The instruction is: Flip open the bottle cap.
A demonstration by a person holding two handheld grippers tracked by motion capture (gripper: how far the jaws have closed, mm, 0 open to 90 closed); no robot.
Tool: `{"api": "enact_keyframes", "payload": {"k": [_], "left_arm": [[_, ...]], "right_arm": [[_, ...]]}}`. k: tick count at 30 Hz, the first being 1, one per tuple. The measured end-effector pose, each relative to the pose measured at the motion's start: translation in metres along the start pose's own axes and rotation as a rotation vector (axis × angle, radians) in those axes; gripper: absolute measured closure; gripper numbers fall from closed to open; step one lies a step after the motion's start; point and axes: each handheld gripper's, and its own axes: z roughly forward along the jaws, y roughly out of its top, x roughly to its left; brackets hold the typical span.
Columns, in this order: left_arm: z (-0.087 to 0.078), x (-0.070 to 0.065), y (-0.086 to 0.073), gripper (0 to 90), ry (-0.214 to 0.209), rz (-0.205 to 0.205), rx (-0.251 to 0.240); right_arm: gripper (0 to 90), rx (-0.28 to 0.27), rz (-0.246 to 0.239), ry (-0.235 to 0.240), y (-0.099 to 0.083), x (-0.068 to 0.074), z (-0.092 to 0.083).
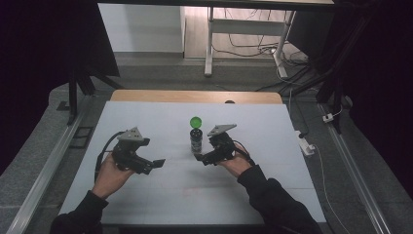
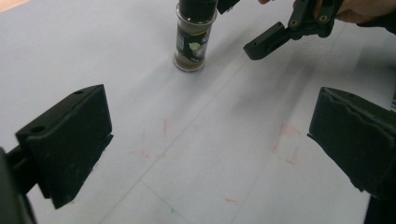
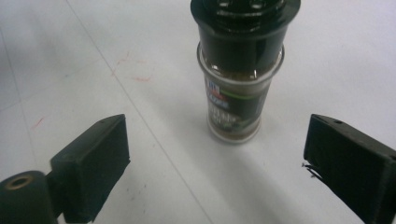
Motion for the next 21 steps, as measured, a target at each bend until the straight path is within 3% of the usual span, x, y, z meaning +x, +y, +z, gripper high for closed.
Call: {"api": "enact_keyframes", "payload": {"k": [10,21], "left_arm": [[-0.023,-0.010,-0.023,0.0,0.005,-0.037,-0.044],[-0.038,-0.023,-0.047,0.0,0.031,-0.066,-0.049]], "right_arm": [[2.0,-0.013,0.027,0.030,-0.008,0.007,-0.030],[0.0,-0.034,0.030,0.020,-0.028,0.021,-0.069]]}}
